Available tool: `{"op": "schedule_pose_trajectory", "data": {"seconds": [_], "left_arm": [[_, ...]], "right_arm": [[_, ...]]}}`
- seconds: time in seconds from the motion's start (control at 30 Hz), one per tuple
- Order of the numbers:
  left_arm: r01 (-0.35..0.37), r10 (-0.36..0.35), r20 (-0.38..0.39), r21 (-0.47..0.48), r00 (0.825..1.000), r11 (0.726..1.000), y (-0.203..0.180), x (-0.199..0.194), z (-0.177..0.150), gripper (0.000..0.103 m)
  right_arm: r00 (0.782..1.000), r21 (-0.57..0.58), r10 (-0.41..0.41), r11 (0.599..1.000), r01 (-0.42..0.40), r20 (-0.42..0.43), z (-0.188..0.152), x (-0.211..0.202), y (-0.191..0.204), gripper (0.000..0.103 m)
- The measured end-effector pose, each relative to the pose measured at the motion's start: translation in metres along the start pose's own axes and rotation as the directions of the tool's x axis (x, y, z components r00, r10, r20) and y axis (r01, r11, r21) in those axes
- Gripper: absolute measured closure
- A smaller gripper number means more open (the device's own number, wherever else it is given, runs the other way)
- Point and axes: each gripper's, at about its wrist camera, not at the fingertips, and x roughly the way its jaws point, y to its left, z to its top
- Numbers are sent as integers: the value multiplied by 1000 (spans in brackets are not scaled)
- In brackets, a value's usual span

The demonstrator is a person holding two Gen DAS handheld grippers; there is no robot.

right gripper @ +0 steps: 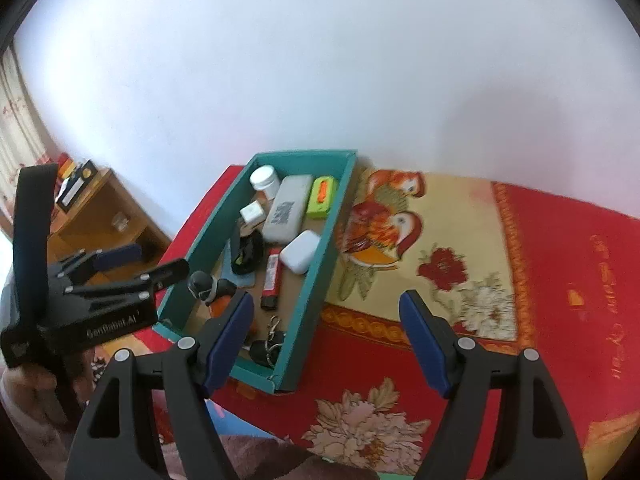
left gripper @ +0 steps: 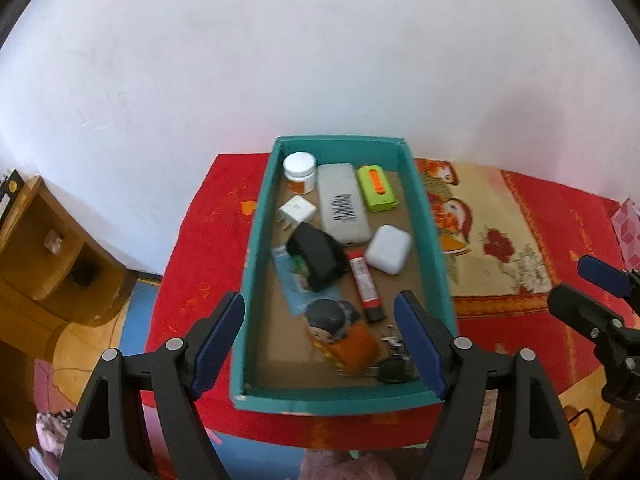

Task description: Organize objects

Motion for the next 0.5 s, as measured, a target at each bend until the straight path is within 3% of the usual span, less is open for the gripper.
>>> {"op": "schedule_pose_trajectory", "data": {"seconds": [0.27, 0.5], "left_arm": [[3, -3, 26, 6, 1000, 1000, -24, -27, -7, 24], [22, -23, 17, 10, 1000, 1000, -22, -23, -9, 24]], "right_arm": [[998, 87, -48, 995, 45, 29, 0, -24, -14, 27], [995, 116, -103, 988, 100, 13, -15, -17, -12, 27]]}}
